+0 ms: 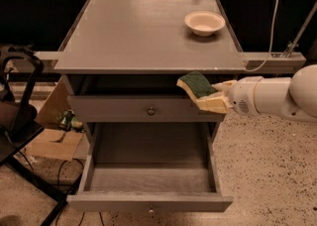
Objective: Place sponge into middle drawer
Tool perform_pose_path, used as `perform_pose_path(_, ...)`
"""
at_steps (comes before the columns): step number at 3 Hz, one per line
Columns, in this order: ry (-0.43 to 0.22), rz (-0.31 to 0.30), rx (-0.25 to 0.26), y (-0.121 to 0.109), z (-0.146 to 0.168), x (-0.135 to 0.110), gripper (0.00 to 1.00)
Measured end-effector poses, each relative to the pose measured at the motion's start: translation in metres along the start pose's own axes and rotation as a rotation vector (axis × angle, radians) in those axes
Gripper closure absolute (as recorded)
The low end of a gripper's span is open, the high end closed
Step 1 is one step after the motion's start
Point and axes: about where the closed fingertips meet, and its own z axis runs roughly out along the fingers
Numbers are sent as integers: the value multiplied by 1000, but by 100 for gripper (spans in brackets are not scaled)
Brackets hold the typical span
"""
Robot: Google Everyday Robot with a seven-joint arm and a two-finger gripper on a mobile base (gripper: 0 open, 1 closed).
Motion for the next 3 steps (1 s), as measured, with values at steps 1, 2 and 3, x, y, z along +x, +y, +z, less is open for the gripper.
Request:
perform_pose_path(1, 58, 23, -27, 14, 28, 36, 100)
perform_pose_path(2, 120, 13, -79, 42, 75, 93, 100)
perform_pose_path(3, 180, -19, -150, 68, 136, 150, 100)
